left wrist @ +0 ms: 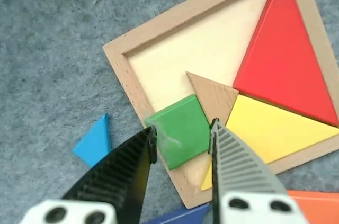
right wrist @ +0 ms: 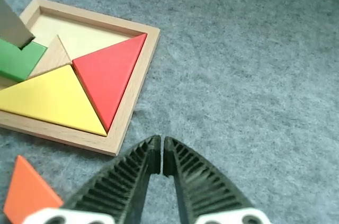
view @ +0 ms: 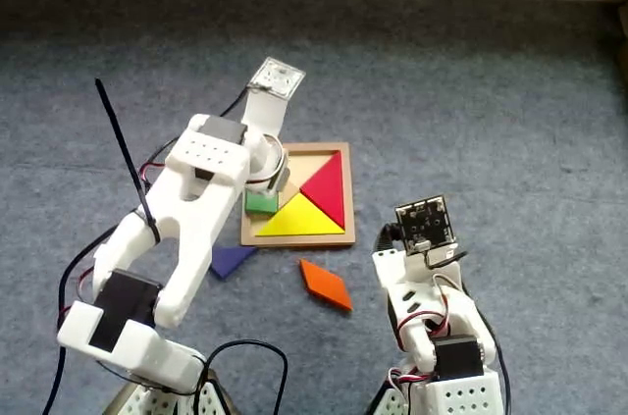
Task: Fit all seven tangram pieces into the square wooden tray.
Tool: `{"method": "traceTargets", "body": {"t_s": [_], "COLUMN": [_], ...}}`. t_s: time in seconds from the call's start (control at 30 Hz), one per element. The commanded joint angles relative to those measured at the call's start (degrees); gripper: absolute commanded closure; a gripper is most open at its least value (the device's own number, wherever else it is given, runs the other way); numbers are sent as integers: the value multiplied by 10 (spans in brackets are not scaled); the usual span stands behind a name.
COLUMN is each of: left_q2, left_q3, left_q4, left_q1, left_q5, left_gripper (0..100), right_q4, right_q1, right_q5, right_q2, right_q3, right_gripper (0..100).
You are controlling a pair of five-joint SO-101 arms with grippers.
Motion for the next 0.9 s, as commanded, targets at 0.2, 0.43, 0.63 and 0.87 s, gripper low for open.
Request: {"method": "traceTargets", "body": {"t_s": [0.2, 0.43, 0.63, 0.87], "left_q2": [-7, -2, 9, 118], "left_q3": [36, 58, 54, -51], "left_q4": [10, 6, -24, -12], "left_q1": [-6, -44, -58, -84], "left_q5": [3, 2, 2, 2], "left_gripper": [819, 819, 817, 818], "right_q4": [-15, -15, -15, -15], "right_q1": [-8, -8, -8, -8], "right_q5": [8, 8, 8, 8], "right_q2": [-7, -7, -7, -7], "right_q3": [5, 5, 5, 5], "right_gripper": [964, 964, 964, 964]}}
